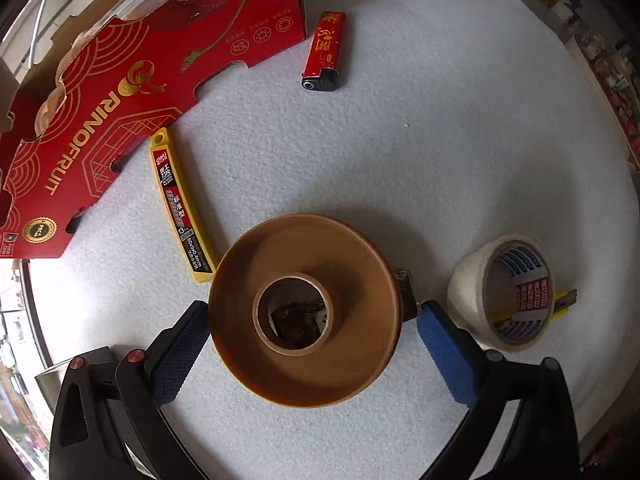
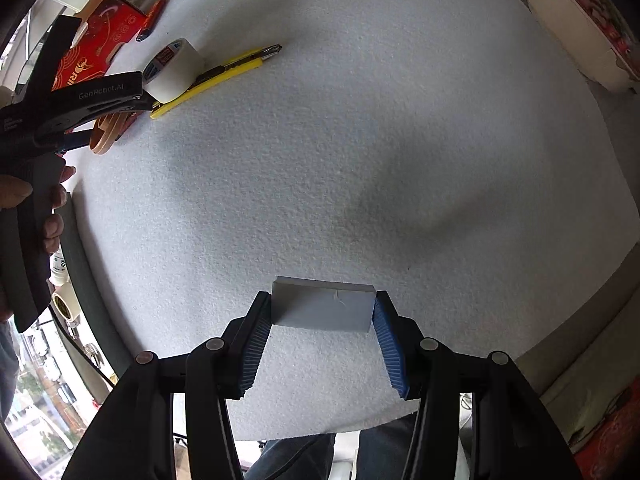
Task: Organize rigid objects
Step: 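Close right tool on white block while left tool closes on brown ring core, then carry brown ring with left tool while right tool carries white block over tray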
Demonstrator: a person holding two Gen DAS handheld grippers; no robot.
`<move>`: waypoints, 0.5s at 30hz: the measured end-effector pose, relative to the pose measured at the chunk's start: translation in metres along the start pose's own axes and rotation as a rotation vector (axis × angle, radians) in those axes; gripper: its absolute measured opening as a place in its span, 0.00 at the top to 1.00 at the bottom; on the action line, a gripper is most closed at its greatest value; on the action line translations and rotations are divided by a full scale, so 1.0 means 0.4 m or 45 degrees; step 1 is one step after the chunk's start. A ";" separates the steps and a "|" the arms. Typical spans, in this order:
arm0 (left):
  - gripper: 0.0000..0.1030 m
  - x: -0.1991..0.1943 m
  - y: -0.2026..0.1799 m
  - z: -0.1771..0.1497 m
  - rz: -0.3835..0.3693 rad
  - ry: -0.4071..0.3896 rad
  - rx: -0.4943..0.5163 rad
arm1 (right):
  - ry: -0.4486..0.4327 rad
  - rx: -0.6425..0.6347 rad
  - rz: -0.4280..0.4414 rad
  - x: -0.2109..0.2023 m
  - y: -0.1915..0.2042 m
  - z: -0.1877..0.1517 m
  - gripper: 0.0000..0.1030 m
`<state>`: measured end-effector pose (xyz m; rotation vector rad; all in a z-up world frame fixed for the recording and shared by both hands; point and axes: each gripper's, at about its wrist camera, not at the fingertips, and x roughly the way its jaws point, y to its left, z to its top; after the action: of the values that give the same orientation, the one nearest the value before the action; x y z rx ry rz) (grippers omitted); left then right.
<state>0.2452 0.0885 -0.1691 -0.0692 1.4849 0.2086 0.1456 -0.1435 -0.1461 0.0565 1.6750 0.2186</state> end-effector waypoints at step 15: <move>0.15 -0.197 0.087 -0.181 -0.170 -0.143 -0.019 | -0.031 -0.016 0.000 -0.040 -0.002 -0.037 0.49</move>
<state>0.1623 0.1026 -0.0942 -0.1657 1.3617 0.1132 0.1331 -0.1487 -0.1291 0.0496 1.6495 0.2275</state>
